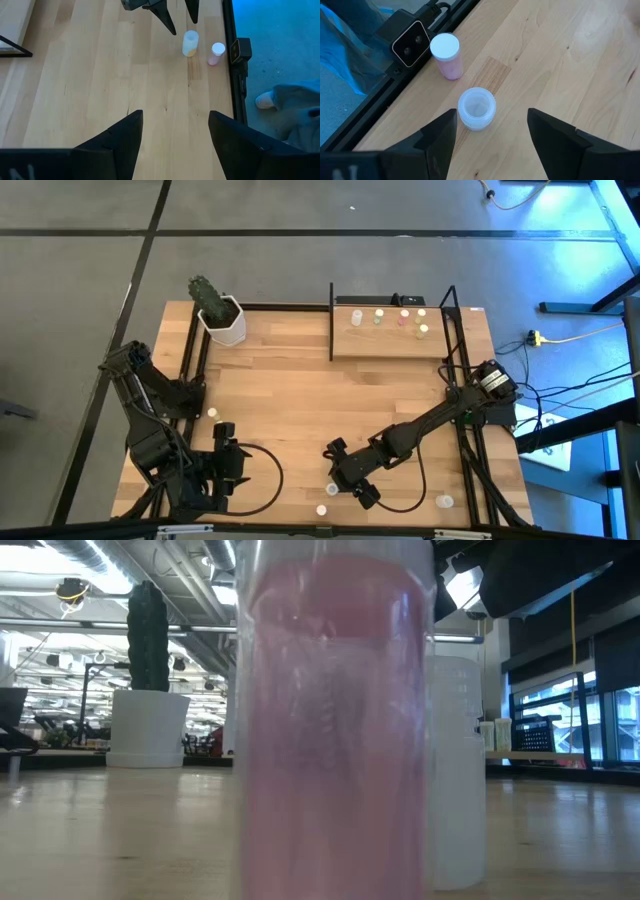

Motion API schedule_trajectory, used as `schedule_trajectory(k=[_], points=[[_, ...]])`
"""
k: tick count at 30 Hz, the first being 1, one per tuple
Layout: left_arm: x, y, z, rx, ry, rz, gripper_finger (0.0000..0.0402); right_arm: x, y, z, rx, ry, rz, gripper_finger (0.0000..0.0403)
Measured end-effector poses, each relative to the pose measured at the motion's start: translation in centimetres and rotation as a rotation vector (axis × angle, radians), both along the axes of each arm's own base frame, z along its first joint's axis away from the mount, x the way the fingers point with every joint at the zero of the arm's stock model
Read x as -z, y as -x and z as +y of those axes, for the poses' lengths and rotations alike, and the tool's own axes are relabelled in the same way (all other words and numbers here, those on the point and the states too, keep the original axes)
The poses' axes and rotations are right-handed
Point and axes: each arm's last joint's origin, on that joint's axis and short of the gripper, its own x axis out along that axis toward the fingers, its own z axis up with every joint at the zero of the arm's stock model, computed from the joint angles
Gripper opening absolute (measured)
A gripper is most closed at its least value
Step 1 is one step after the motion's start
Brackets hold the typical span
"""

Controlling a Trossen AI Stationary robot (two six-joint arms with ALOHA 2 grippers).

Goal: Pick and place medicine bottles onto shelf by color
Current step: Put the left transparent pill bottle on the shelf aligned with the other transparent pill bottle

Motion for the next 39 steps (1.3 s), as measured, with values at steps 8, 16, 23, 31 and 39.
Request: schedule_trajectory(k=[8, 16, 23, 31, 39], points=[[0.00, 0.00, 0.00, 0.000, 0.000, 0.000, 0.0220, -0.01, 0.00, 0.01, 0.003, -0.002, 0.001, 0.0245], [0.00, 0.00, 0.00, 0.000, 0.000, 0.000, 0.0220, -0.01, -0.01, 0.00, -0.037, 0.028, -0.018, 0.0245], [0.00, 0.00, 0.00, 0.000, 0.000, 0.000, 0.0220, -0.10, 0.18, 0.52, -0.090, 0.050, -0.049, 0.0262], [0.00, 0.00, 0.00, 0.000, 0.000, 0.000, 0.0220, -0.40, -0.24, 0.34, -0.125, 0.069, -0.107, 0.0314], [0.00, 0.00, 0.00, 0.000, 0.000, -0.001, 0.0220, -0.46, -0.46, 0.46, -0.098, 0.035, -0.118, 0.0319]])
